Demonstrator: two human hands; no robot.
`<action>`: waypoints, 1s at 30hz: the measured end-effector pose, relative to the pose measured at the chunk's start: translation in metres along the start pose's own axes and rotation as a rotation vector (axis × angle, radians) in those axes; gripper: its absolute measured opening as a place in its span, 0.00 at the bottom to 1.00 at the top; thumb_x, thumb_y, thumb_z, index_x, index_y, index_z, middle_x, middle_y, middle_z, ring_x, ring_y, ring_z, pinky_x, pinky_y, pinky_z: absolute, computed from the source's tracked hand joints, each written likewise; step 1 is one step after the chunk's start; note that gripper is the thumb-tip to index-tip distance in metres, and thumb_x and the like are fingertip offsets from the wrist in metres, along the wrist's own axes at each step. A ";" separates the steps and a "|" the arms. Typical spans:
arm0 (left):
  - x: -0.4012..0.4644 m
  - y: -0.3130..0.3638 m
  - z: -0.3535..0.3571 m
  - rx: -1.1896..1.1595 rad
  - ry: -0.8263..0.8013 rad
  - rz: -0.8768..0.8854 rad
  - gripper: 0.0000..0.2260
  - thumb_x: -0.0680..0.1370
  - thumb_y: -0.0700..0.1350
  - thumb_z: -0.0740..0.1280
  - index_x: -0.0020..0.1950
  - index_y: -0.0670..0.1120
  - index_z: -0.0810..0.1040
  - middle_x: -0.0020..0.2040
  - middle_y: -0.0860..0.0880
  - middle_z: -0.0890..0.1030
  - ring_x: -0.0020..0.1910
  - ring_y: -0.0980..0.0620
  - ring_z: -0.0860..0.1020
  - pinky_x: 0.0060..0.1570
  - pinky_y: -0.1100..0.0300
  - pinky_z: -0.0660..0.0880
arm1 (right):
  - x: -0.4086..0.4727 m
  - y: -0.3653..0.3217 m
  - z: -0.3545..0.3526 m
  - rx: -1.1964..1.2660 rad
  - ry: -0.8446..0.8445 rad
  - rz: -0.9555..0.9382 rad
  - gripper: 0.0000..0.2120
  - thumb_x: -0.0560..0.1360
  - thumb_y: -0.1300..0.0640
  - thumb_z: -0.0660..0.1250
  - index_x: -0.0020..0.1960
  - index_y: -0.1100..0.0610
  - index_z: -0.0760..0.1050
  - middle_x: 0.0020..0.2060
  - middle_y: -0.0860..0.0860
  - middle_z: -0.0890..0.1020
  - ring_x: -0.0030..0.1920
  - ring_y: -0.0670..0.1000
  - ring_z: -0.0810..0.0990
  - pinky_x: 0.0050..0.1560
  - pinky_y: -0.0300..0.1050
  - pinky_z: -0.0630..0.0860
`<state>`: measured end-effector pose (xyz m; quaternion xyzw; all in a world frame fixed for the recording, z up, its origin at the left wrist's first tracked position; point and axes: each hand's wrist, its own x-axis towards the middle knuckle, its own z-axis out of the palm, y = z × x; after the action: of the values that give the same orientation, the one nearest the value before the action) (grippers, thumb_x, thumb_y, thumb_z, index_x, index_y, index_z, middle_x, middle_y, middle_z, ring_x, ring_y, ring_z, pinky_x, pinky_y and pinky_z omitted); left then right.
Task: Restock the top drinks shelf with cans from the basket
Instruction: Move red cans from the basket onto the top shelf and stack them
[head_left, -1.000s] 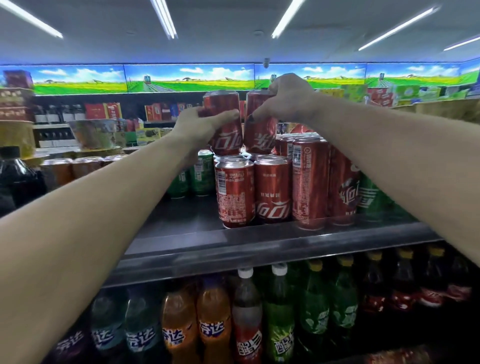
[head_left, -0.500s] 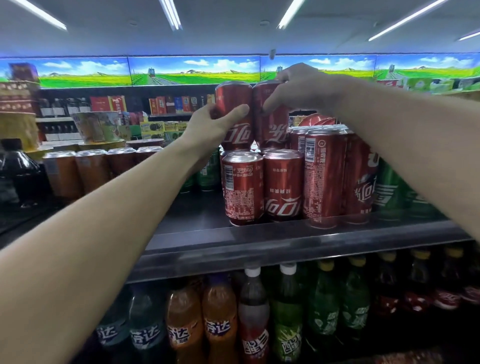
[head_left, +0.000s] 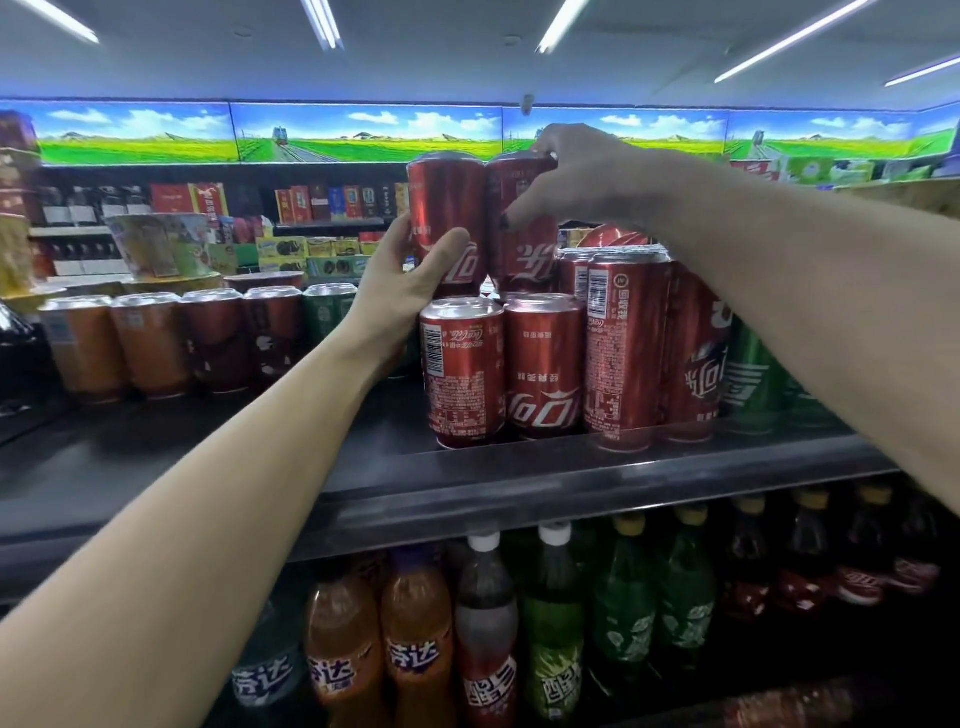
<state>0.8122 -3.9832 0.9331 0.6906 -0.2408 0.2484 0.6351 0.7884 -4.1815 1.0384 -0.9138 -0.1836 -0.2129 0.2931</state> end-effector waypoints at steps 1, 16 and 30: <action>0.000 -0.001 0.000 -0.007 -0.007 0.002 0.21 0.80 0.51 0.72 0.71 0.45 0.75 0.61 0.44 0.85 0.57 0.45 0.86 0.61 0.47 0.81 | -0.001 0.000 0.000 -0.002 -0.002 0.001 0.27 0.72 0.51 0.77 0.66 0.56 0.71 0.49 0.51 0.80 0.52 0.51 0.79 0.42 0.43 0.73; -0.006 0.006 0.002 -0.098 -0.057 -0.081 0.20 0.83 0.46 0.70 0.73 0.46 0.70 0.55 0.46 0.87 0.52 0.48 0.87 0.50 0.55 0.83 | -0.010 0.005 0.009 -0.003 0.047 0.059 0.38 0.70 0.46 0.77 0.71 0.58 0.64 0.58 0.55 0.78 0.57 0.55 0.79 0.52 0.50 0.75; -0.020 0.046 -0.013 0.052 -0.024 -0.122 0.38 0.74 0.56 0.76 0.77 0.42 0.65 0.68 0.45 0.77 0.68 0.48 0.78 0.75 0.46 0.70 | -0.029 -0.015 0.000 -0.009 0.197 0.061 0.46 0.74 0.40 0.74 0.79 0.60 0.54 0.65 0.55 0.71 0.64 0.56 0.71 0.57 0.47 0.69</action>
<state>0.7666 -3.9732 0.9557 0.7234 -0.1995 0.2070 0.6277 0.7568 -4.1758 1.0310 -0.8950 -0.1250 -0.2934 0.3119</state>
